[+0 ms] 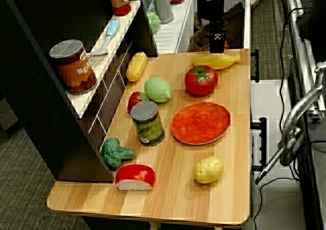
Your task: Put banana on plate
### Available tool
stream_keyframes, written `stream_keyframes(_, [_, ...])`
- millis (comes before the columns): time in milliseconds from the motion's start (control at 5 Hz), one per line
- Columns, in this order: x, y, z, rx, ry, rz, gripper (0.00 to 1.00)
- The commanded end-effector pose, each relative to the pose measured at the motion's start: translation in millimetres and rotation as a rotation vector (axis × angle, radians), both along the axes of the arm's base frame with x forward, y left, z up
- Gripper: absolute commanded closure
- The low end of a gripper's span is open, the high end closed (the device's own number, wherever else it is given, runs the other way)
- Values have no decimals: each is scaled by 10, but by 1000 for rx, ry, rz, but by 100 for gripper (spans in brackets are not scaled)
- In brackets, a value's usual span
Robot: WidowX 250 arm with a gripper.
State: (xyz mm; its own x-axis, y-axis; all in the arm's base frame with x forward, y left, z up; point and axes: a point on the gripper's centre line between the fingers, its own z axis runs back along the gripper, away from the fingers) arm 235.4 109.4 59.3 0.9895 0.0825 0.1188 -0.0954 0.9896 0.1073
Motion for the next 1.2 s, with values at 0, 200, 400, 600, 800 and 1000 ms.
stream_keyframes(0, [5, 37, 85, -23, -1, -23, 0])
stream_keyframes(200, [-6, 26, 18, -22, 17, -24, 0])
stream_keyframes(400, [-13, 39, -68, -6, 30, -23, 0])
stream_keyframes(600, [-15, 50, -122, -2, 37, -18, 0])
stream_keyframes(800, [-24, 53, -191, -6, 49, -12, 0])
stream_keyframes(1000, [-42, 50, -294, -2, 77, -11, 0])
